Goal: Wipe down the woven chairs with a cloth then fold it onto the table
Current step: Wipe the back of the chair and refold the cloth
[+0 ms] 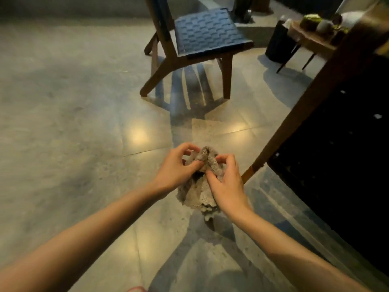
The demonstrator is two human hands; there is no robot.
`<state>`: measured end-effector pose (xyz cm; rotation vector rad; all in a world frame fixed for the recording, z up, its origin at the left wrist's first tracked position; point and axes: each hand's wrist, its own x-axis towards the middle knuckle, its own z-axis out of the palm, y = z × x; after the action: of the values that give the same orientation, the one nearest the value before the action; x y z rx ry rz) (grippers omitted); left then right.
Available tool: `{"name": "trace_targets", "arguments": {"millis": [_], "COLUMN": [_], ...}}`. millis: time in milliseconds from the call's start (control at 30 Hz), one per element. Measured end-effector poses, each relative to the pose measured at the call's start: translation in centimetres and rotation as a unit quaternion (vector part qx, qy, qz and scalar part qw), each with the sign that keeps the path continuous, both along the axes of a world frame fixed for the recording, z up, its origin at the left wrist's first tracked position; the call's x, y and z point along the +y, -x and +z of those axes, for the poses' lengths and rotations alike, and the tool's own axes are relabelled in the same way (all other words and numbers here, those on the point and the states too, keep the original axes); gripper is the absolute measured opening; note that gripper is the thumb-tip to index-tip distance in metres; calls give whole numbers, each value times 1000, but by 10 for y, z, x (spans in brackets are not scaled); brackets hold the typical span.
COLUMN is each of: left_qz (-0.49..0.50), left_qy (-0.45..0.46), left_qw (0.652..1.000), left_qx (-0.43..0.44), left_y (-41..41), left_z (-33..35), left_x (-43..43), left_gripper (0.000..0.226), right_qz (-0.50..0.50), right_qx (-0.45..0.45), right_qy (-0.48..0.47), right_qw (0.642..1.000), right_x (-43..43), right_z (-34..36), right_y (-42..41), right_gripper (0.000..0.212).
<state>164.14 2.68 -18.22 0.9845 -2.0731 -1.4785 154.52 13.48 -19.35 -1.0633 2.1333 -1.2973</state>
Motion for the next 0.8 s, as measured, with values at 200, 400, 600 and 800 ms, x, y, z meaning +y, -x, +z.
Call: {"name": "trace_targets", "arguments": {"millis": [200, 400, 600, 800], "left_qz": [62, 36, 36, -79], "left_qy": [-26, -20, 82, -50], "left_qw": [997, 996, 983, 991], "left_qx": [-32, -73, -163, -92], "left_y": [-54, -88, -88, -29], "left_z": [156, 288, 365, 403], "left_x": [-34, -72, -107, -139], "left_gripper": [17, 28, 16, 20], "right_qz": [13, -10, -47, -52], "right_qx": [-61, -128, -163, -176], "right_qy": [-12, -18, -29, -13], "right_qw": [998, 992, 985, 983], "right_x": [-50, -85, -119, -128], "right_z": [152, 284, 366, 403], "right_y": [-54, -79, -69, -28], "right_gripper": [22, 20, 12, 13]}}
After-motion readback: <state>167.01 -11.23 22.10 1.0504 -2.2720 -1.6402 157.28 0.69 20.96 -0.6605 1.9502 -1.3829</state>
